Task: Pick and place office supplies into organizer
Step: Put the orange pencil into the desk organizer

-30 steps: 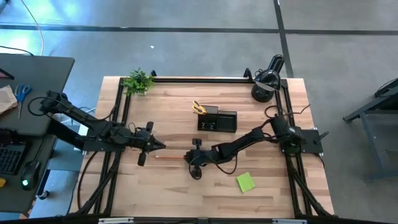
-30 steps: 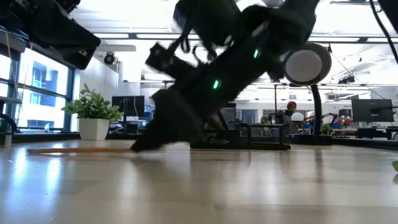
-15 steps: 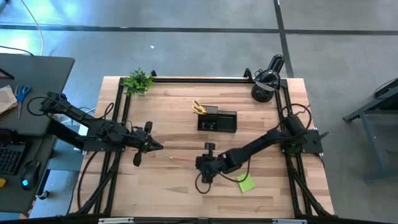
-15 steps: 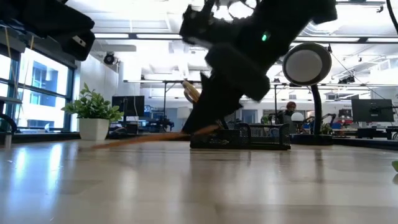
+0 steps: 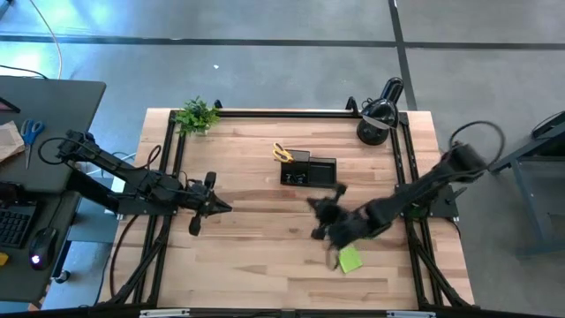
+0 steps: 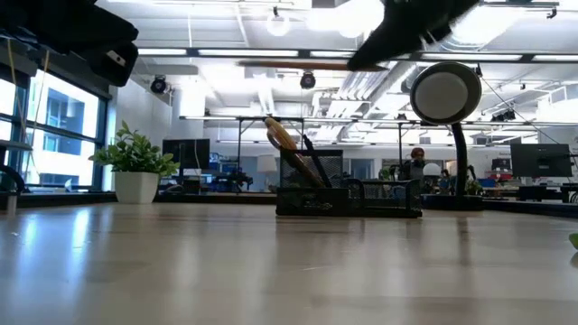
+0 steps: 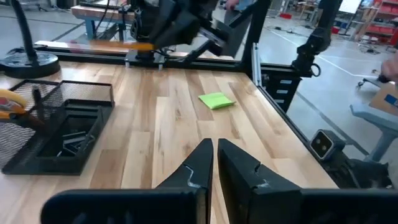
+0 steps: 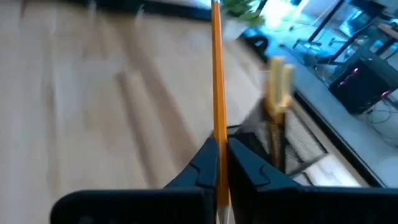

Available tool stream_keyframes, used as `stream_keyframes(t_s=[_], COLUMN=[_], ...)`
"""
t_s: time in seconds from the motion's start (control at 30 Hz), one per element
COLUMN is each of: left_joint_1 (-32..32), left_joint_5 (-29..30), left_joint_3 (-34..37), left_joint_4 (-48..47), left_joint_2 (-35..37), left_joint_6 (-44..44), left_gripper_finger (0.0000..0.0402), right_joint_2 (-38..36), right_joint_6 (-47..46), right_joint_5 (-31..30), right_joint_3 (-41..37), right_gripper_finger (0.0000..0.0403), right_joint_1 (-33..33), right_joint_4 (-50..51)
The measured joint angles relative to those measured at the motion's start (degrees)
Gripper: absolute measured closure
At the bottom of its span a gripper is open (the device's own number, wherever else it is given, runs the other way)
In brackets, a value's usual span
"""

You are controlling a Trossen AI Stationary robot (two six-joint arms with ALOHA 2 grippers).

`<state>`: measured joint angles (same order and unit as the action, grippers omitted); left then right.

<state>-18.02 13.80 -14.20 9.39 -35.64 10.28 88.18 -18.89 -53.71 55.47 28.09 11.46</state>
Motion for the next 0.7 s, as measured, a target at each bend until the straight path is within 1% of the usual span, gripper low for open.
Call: stream_keyframes(t_s=[0.07,0.13,0.2,0.27,0.33,0.4,0.47,0.57,0.6,0.67,0.7], left_joint_1=[0.00,0.00,0.02,0.05,0.69,2.89,5.95,11.92,14.12,18.45,20.40], left_joint_5=[1.24,3.09,5.28,7.96,9.73,9.38,7.92,5.26,4.11,0.31,-2.24], left_joint_3=[0.00,0.00,0.02,0.02,0.02,0.02,-0.02,0.00,0.00,0.02,0.02], left_joint_4=[0.16,1.24,3.41,8.28,13.75,18.40,21.21,23.94,24.90,28.57,31.61], left_joint_2=[0.00,-0.37,-0.97,-2.37,-4.39,-6.39,-8.53,-12.18,-13.39,-15.98,-17.42], left_joint_6=[-0.09,-0.84,-1.59,-3.11,-5.21,-6.05,-5.98,-4.30,-3.06,-0.67,0.48], left_gripper_finger=[0.0387,0.0387,0.0387,0.0387,0.0387,0.0381,0.0367,0.0328,0.0312,0.0277,0.0259], right_joint_2=[-5.21,-9.22,-11.95,-13.46,-14.26,-14.69,-14.64,-13.67,-13.23,-12.12,-11.62], right_joint_6=[4.07,9.72,15.31,20.51,25.38,28.56,28.99,26.47,26.17,26.08,26.53], right_joint_5=[1.14,5.38,9.56,12.44,14.48,16.92,21.69,34.48,37.74,40.34,40.48], right_joint_3=[-8.95,-17.47,-24.38,-29.48,-32.81,-34.66,-35.09,-34.65,-34.41,-33.51,-33.13], right_gripper_finger=[0.0398,0.0399,0.0400,0.0400,0.0400,0.0400,0.0400,0.0400,0.0400,0.0401,0.0402], right_joint_1=[-1.10,-2.52,-4.02,-5.42,-7.28,-10.09,-13.97,-19.60,-20.82,-21.95,-22.18], right_joint_4=[-13.49,-28.81,-43.25,-55.67,-64.34,-68.11,-68.43,-68.39,-68.60,-69.44,-69.66])
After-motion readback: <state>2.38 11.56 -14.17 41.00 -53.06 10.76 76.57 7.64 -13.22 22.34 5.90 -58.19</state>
